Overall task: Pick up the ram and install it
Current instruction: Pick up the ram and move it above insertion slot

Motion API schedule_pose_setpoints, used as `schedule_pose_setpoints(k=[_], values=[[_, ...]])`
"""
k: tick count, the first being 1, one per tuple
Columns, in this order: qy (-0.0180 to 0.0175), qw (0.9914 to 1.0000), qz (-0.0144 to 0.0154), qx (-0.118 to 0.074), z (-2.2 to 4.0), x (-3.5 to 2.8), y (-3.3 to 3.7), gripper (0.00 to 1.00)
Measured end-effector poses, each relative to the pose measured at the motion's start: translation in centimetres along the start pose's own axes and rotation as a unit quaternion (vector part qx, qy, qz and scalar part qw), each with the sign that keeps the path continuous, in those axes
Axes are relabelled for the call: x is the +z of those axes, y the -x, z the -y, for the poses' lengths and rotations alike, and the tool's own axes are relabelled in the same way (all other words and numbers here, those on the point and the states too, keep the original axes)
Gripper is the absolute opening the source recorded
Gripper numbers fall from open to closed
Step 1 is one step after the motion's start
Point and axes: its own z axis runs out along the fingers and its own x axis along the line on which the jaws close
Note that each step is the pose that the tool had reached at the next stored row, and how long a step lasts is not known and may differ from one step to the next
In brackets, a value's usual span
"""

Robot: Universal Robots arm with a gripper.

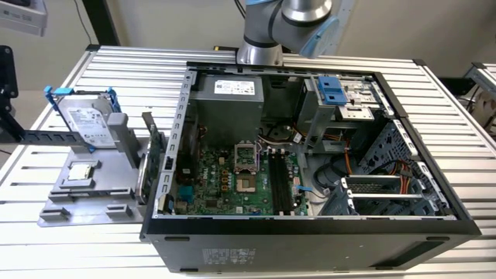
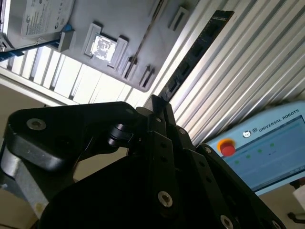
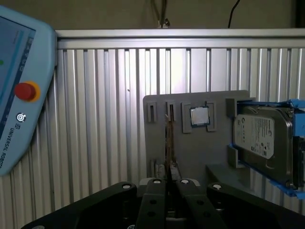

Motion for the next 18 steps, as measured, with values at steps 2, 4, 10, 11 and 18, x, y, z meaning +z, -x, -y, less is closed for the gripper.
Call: schedule_pose_setpoints(k=[2, 4, 10, 11, 18], values=[[0.0000, 1.00000, 0.0000, 0.000, 0.35, -0.01, 0.01, 0.00], [0.0000, 1.00000, 0.0000, 0.000, 0.74, -0.01, 0.02, 0.00], [0.0000, 1.00000, 0.0000, 0.000, 2.01, -0.02, 0.05, 0.00], [0.0000, 1.00000, 0.0000, 0.000, 2.23, -0.03, 0.05, 0.00], [0.0000, 1.00000, 0.0000, 0.000, 3.82, -0.05, 0.09, 0.00]])
